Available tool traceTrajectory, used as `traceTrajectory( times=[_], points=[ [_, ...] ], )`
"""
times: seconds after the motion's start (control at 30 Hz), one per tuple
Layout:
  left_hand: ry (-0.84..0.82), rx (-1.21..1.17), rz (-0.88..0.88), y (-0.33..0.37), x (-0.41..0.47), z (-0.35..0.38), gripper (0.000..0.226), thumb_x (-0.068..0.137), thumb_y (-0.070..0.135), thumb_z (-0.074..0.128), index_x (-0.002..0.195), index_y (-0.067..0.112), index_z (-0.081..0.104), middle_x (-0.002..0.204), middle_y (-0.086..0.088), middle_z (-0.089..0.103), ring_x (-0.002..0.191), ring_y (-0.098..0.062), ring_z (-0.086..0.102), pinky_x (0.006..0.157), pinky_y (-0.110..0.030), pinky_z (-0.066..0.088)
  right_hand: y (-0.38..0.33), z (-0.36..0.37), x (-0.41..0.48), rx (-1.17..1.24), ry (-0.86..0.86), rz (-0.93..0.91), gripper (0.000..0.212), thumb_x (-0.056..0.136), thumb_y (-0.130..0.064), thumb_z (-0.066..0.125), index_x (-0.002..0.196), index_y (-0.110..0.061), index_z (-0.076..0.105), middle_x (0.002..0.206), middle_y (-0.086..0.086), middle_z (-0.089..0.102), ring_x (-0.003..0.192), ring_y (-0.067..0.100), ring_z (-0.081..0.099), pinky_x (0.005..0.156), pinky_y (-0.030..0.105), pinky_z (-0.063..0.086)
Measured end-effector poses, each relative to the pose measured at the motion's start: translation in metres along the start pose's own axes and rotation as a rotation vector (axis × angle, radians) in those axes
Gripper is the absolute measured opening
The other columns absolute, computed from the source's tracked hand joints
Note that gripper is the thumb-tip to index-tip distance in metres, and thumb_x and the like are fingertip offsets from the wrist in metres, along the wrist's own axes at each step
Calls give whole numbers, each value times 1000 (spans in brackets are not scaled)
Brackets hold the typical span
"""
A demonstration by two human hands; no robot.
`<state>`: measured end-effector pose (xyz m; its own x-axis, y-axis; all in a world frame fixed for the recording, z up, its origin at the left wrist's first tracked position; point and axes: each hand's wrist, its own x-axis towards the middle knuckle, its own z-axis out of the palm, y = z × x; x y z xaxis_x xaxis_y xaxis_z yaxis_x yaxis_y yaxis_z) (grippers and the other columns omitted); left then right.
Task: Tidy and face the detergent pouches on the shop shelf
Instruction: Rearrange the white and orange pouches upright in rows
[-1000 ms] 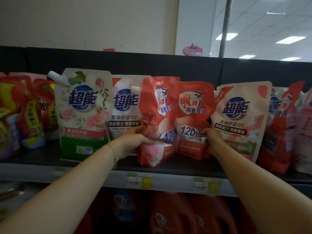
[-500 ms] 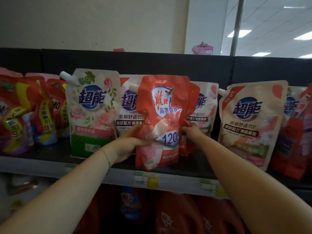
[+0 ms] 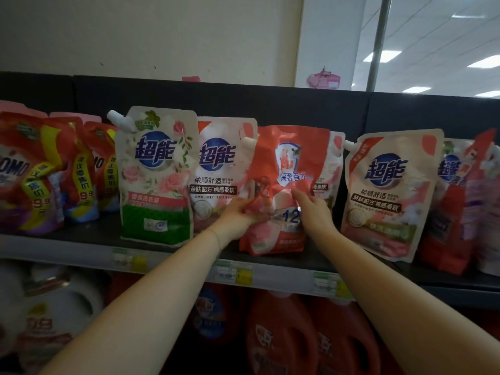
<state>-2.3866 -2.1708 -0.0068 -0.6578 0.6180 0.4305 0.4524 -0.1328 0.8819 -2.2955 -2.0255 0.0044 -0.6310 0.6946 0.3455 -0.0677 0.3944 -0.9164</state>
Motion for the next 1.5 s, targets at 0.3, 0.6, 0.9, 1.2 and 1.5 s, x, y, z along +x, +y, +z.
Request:
traceTrajectory(
  times=[0.3,0.6,0.9,1.2,1.5],
  points=[
    [421,376,61,-8,1,7,62,63,36,73,114,8,53,120,-10,43,117,-26,44,103,-41,41,4,-8,-28,92,211,4,45,92,-55,48,105,-14,63,98,-1,63,87,14,58,69,27,43],
    [504,654,542,6,-15,46,31,78,19,69,94,14,42,95,-1,42,85,-18,44,72,-35,48,26,-96,-12,-237,791,232,80,83,-29,67,142,-7,18,145,16,21,124,38,40,93,42,42],
    [524,844,491,-20,-10,58,49,79,48,67,118,31,41,125,-3,29,116,-25,31,88,-48,44,53,-119,10,-180,564,155,41,95,-31,56,133,-18,48,131,11,56,118,35,53,97,42,44],
    [461,565,649,-26,-16,38,31,91,46,47,108,20,42,123,-1,36,116,-18,38,99,-32,37,63,-61,48,125,143,146,42,95,-13,56,136,-11,46,126,10,59,114,29,57,96,47,48],
    [753,597,319,-22,-19,-12,32,82,13,62,109,3,46,119,-17,42,108,-29,40,90,-34,34,22,-56,25,-20,617,-42,25,85,-12,56,107,-11,45,113,9,52,96,22,55,78,27,50]
  ],
)
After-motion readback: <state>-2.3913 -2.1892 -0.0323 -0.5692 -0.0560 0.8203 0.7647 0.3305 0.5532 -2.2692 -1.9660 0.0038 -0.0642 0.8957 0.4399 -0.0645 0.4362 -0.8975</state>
